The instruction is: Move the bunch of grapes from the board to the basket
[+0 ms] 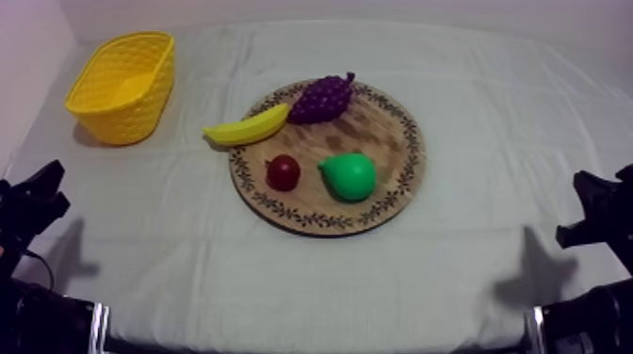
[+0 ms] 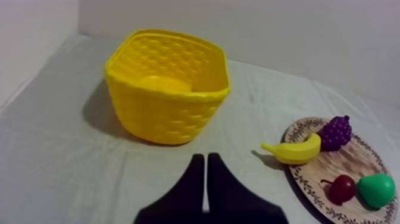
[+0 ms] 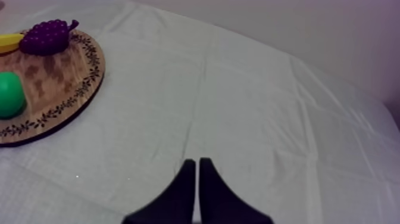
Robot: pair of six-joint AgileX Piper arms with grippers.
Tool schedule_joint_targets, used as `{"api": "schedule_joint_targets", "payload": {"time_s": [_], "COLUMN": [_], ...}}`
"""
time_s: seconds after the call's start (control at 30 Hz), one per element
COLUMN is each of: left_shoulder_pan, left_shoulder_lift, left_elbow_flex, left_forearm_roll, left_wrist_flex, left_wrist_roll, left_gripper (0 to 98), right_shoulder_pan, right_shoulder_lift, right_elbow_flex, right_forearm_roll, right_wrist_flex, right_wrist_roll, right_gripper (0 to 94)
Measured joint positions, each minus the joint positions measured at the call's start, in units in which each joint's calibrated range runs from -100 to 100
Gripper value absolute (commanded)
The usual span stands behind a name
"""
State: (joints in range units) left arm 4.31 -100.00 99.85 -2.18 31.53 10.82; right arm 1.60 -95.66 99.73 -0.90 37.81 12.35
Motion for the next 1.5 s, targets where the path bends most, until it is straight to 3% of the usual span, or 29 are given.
{"api": "schedule_joint_targets", "payload": {"time_s": [0.47,0.67,1.13,1.3,1.5], "left_shoulder_pan": [-0.58,-0.58,-0.61,0.35,0.88], "left_shoulder_lift": [0.00,0.00,13.53,23.55,36.05], "left_elbow_flex": [0.00,0.00,-7.81,-17.07,-29.80], "left_forearm_roll": [-0.01,0.08,0.55,0.50,1.42], "left_wrist_flex": [-0.04,0.07,-9.71,-8.37,-0.86], "left_wrist_roll": [0.02,-1.61,-3.89,-4.93,-6.71], "left_gripper": [0.1,0.0,0.0,0.0,0.0], "right_shoulder_pan": [0.00,0.00,0.00,0.00,0.00], "right_shoulder_lift": [0.00,0.00,0.00,0.00,0.00], "right_elbow_flex": [0.00,0.00,0.00,0.00,0.00], "right_forearm_roll": [0.00,0.00,0.00,0.00,0.00], "right_wrist_flex": [0.00,0.00,0.00,0.00,0.00], "right_wrist_roll": [0.01,0.01,0.01,0.01,0.01], "right_gripper": [0.2,0.2,0.2,0.2,0.2]}}
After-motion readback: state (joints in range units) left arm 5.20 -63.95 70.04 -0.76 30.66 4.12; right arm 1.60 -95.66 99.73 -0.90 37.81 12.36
